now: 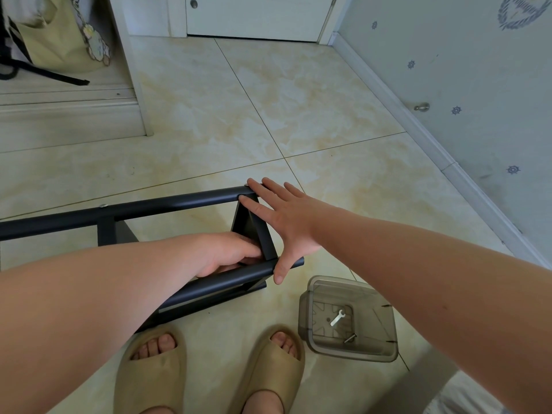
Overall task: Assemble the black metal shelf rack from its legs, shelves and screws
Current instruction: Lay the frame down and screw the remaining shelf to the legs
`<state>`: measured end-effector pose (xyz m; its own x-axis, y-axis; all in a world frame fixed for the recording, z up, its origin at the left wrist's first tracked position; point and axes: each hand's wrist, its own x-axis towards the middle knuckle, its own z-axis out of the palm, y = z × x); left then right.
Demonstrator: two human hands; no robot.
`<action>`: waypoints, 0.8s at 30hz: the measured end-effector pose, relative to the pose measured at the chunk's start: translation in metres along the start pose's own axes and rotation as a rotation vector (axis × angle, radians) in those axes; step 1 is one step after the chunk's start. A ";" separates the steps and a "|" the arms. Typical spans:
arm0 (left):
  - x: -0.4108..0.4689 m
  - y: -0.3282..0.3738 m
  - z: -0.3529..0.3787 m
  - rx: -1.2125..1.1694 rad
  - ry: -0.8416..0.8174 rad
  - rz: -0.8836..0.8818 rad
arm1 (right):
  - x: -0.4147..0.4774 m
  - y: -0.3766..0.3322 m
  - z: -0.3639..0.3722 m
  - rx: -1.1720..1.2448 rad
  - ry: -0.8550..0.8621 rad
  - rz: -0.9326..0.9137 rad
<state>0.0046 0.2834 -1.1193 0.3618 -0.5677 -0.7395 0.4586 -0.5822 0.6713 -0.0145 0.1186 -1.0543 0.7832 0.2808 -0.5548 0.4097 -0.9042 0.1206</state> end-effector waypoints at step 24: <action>0.002 0.004 -0.004 -0.097 0.038 -0.032 | -0.001 -0.001 -0.001 0.001 -0.002 0.003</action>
<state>0.0098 0.2824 -1.1183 0.3755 -0.5258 -0.7632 0.5461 -0.5399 0.6406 -0.0150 0.1199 -1.0532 0.7834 0.2771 -0.5563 0.4067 -0.9054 0.1219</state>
